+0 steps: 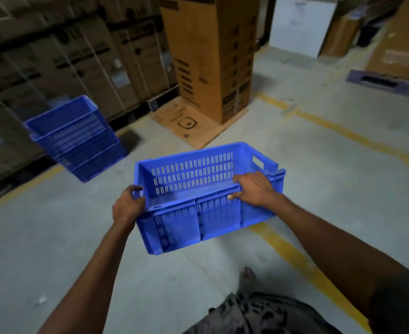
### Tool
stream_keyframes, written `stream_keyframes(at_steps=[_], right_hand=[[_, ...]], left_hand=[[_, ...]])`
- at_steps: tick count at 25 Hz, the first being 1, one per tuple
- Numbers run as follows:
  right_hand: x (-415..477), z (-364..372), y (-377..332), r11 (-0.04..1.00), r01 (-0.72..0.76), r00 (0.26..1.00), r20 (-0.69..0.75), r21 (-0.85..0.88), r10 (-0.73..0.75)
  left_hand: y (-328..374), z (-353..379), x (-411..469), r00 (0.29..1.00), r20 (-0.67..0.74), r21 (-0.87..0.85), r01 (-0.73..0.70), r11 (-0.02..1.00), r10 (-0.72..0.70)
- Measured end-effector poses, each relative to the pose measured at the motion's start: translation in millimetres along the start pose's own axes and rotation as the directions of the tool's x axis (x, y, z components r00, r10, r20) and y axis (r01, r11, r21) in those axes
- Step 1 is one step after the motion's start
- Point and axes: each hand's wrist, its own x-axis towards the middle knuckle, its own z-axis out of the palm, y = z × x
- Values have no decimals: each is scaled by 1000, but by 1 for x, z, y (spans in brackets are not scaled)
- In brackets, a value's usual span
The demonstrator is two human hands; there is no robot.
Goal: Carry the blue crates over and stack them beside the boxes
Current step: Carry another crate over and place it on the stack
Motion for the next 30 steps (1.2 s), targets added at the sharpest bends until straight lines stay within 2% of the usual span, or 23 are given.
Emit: stream_keyframes(at_steps=[2, 3, 5, 6, 7, 8, 10, 11, 13, 16, 19, 21, 24, 27, 30], right_hand=[[47, 0, -30, 992, 108, 994, -23, 59, -107], [71, 2, -46, 985, 148, 989, -36, 84, -145], [124, 4, -76, 969, 219, 976, -47, 113, -215], [156, 5, -93, 957, 267, 964, -46, 116, -264], [185, 6, -108, 945, 304, 953, -36, 124, -302], [211, 6, -122, 934, 332, 943, -23, 134, -332], [264, 8, -146, 913, 382, 923, -19, 141, -383], [292, 6, -156, 906, 402, 915, -13, 136, -404], [341, -1, -174, 897, 422, 905, 3, 129, -426], [417, -29, -207, 871, 469, 878, 29, 146, -478], [482, -41, -240, 814, 581, 779, 299, -10, -552], [525, -28, -257, 762, 636, 731, 407, -119, -547], [586, 2, -290, 739, 662, 730, 333, -127, -597], [643, 21, -354, 715, 687, 723, 228, -131, -653], [697, 33, -412, 704, 693, 720, 171, -156, -672]], left_hand=[[-18, -24, 27, 990, -108, 21, 93, 995, -90], [-24, -35, 40, 980, -182, 72, 95, 993, -81], [-32, -54, 71, 958, -266, 203, -53, 978, 108], [-35, -62, 90, 949, -215, 252, -173, 952, 230], [-36, -68, 107, 947, -87, 253, -281, 926, 311], [-38, -72, 122, 944, 66, 229, -330, 916, 323], [-38, -86, 152, 923, 330, 309, -305, 901, 199], [-36, -93, 171, 912, 388, 384, -294, 875, 136], [-31, -103, 202, 927, 352, 472, -298, 830, 132], [-27, -120, 245, 970, 154, 450, -240, 860, 190], [-44, -138, 275, 980, 21, 492, -181, 851, 197], [-59, -156, 306, 978, -19, 544, -165, 823, 208], [-76, -192, 374, 979, -13, 623, -152, 767, 204], [-116, -241, 456, 985, 5, 645, -136, 752, 174], [-146, -286, 532, 990, 93, 647, -141, 749, 107]])
